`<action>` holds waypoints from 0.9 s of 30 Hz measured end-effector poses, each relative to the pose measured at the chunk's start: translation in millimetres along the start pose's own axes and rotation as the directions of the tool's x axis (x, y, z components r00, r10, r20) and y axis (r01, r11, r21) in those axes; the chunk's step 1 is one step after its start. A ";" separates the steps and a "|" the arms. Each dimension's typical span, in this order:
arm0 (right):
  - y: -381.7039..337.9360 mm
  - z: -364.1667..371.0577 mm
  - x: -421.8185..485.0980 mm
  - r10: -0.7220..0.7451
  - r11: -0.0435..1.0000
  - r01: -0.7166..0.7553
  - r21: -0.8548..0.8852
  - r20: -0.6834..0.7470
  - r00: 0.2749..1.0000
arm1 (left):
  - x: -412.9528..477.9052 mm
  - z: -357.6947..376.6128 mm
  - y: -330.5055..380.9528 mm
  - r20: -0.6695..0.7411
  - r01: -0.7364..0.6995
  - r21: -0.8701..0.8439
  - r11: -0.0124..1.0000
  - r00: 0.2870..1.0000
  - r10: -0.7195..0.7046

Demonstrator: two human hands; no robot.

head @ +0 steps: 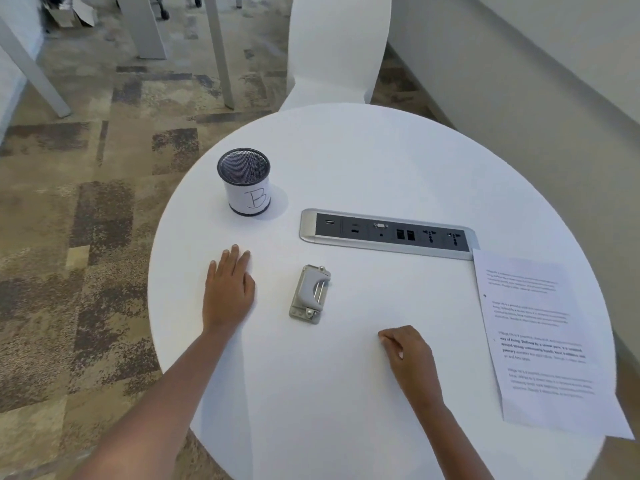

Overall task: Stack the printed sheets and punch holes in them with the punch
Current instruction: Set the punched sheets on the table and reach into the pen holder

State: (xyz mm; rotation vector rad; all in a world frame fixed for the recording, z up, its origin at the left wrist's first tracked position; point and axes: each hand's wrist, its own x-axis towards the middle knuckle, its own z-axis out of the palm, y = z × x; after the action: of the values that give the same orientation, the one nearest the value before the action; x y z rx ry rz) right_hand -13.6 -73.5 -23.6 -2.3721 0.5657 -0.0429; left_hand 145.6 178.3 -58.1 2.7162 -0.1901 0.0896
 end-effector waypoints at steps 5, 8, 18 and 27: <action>-2.0 8.5 -11.5 -0.068 0.997 0.069 -0.035 0.027 0.997 | -0.6 -0.3 0.9 0.000 0.004 -0.007 1.000 1.000 -0.004; -7.2 13.2 -8.1 -0.062 0.998 0.062 -0.024 0.009 0.998 | -0.9 -1.6 2.3 0.004 0.003 0.002 1.000 1.000 -0.003; -17.1 19.8 3.8 -0.084 0.984 0.083 -0.156 0.000 0.996 | -1.5 -4.5 3.7 0.010 -0.004 0.007 1.000 1.000 0.004; -21.2 19.6 11.1 -0.128 0.930 0.149 -0.338 0.083 0.988 | -1.2 -4.9 4.1 0.011 0.007 -0.007 1.000 1.000 -0.007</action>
State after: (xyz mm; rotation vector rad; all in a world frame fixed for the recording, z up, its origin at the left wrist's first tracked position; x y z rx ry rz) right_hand 8.2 -51.7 -26.4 -2.7410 0.4008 0.0695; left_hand 143.6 176.7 -52.1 2.7107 -0.1835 0.0716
